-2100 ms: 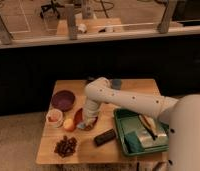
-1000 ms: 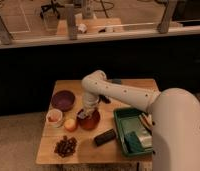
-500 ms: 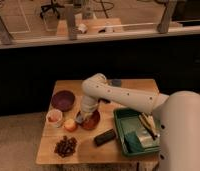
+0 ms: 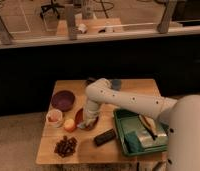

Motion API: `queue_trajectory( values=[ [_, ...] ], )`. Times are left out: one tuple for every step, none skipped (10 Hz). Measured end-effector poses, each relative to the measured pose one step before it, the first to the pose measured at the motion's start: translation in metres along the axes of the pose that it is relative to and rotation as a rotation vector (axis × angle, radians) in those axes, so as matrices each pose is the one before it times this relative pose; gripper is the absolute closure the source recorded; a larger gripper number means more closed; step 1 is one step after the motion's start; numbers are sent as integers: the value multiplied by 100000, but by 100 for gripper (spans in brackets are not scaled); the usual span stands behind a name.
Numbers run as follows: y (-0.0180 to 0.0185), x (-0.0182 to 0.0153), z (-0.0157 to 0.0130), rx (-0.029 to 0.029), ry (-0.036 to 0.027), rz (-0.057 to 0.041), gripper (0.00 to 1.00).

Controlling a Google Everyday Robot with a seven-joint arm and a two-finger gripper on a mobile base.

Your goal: Wipe red bowl with towel

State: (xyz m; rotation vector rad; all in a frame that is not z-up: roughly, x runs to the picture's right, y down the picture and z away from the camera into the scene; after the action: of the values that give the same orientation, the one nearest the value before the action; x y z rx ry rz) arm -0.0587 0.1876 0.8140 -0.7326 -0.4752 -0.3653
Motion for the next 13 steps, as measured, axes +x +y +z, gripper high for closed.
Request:
queue_trajectory(
  values=[
    [264,1311,-78,-202,1682,1606,100],
    [-173,1025,-200,310,1368,1334,100],
    [-821,1097,-311,972,1757,1503,100],
    [-1038,545,-109,661,1385,812,100],
    [-1186,338,-112,866,1410,834,100],
    [-1169,-177,-23,859,1079,795,100],
    [-765,-454,49,639,237,265,100],
    [-1103,-1000,128,944,13,-146,100],
    [-864,-862,-79,972,-316,-302,100],
    [-412,-753,-228,686,-810,-576,100],
    [39,-962,-78,535,-1495,-1289,100],
    [582,-973,293,-526,-1507,-2054,100],
    [933,-469,92,-569,-1746,-1231,100]
  ],
)
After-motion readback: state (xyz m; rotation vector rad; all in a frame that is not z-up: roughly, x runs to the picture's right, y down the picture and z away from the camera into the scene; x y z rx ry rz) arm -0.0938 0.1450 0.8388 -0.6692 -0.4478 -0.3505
